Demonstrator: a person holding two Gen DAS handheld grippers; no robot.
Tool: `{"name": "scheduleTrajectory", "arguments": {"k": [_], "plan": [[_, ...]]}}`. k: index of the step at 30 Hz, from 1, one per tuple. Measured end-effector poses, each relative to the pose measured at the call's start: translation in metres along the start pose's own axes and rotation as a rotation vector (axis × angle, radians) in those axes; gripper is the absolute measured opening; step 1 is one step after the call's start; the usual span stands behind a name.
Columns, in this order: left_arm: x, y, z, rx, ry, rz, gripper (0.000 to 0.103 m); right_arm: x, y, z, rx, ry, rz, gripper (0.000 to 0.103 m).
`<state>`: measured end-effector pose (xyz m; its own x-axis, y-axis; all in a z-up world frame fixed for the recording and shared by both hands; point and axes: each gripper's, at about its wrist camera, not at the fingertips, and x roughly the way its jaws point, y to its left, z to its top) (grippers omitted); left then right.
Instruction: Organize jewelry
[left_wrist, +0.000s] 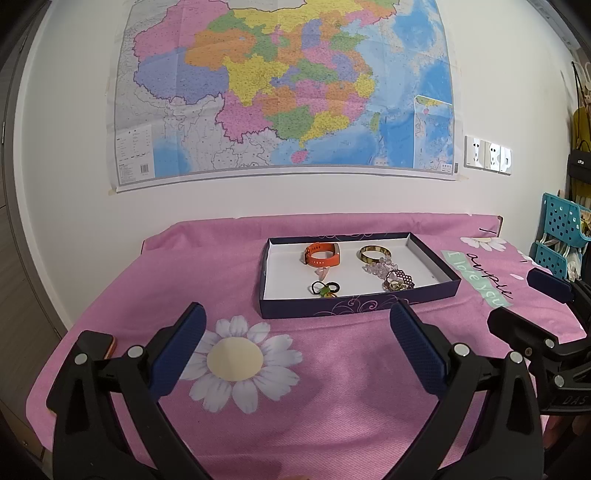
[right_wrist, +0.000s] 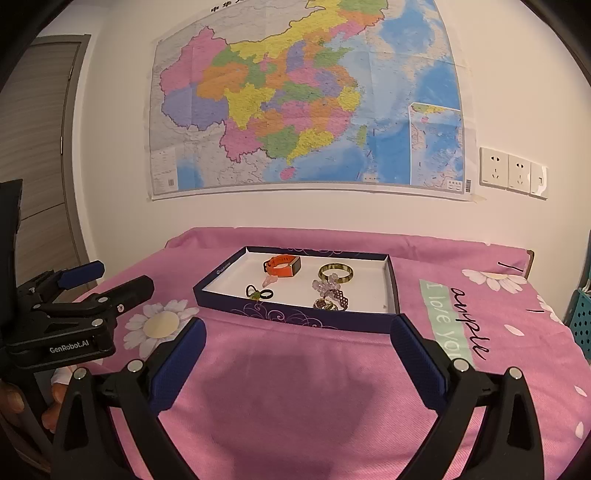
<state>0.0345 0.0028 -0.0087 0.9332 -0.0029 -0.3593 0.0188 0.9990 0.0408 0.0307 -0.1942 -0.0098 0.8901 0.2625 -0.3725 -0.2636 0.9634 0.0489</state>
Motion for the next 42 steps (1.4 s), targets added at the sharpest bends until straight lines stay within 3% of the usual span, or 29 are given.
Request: {"name": "scheduleTrajectory", "arguments": {"k": [42], "plan": [[0.0015, -0.0023, -0.0024, 0.0, -0.014, 0.013, 0.098, 0.0017, -0.0037, -0.0039, 0.011, 0.008, 0.002, 0.096]]}}
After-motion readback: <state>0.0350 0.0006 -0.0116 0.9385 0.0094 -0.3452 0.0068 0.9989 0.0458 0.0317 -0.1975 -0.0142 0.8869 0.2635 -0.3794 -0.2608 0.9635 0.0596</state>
